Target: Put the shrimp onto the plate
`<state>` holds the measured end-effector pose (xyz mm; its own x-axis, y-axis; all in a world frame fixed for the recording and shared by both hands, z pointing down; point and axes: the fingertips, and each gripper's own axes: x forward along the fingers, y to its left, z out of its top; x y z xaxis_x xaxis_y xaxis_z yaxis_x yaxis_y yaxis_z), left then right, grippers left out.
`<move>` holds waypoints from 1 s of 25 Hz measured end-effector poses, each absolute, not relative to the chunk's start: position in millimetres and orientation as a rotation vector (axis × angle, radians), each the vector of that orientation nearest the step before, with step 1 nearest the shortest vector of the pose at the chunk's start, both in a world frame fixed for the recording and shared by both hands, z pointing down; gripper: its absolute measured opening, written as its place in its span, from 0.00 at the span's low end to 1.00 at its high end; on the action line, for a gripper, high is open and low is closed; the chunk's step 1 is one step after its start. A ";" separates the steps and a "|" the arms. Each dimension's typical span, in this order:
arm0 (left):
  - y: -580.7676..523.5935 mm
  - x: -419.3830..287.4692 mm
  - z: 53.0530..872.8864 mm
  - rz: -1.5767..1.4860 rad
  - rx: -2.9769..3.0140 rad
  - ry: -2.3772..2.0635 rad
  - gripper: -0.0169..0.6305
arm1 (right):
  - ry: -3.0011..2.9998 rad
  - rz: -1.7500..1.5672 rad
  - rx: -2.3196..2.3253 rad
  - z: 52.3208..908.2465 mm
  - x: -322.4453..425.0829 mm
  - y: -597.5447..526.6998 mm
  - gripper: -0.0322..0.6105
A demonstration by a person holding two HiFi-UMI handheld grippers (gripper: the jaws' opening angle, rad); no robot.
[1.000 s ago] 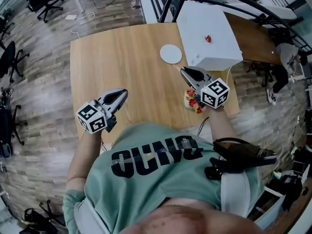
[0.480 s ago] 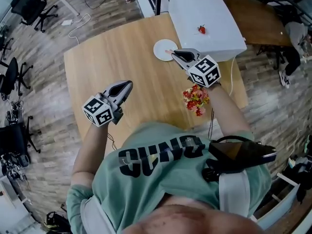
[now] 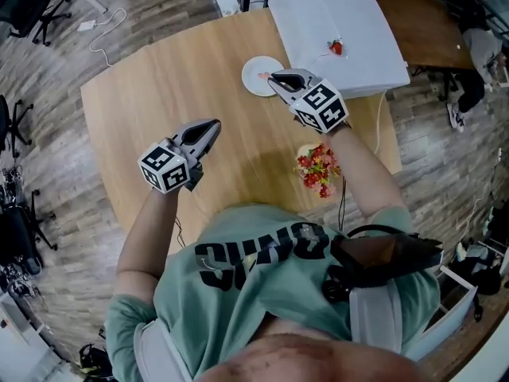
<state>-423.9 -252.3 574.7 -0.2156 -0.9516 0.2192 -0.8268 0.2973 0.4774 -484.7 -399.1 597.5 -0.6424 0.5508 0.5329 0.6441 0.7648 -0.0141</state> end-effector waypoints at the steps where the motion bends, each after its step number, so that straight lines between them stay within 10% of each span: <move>1: -252.3 -428.0 580.5 -0.359 1.576 -2.098 0.04 | -2.429 -0.244 -0.887 603.5 -489.8 -398.5 0.11; 25: -286.2 -473.0 668.2 -0.427 1.558 -1.978 0.04 | -2.268 -0.388 -0.683 715.6 -529.8 -400.2 0.11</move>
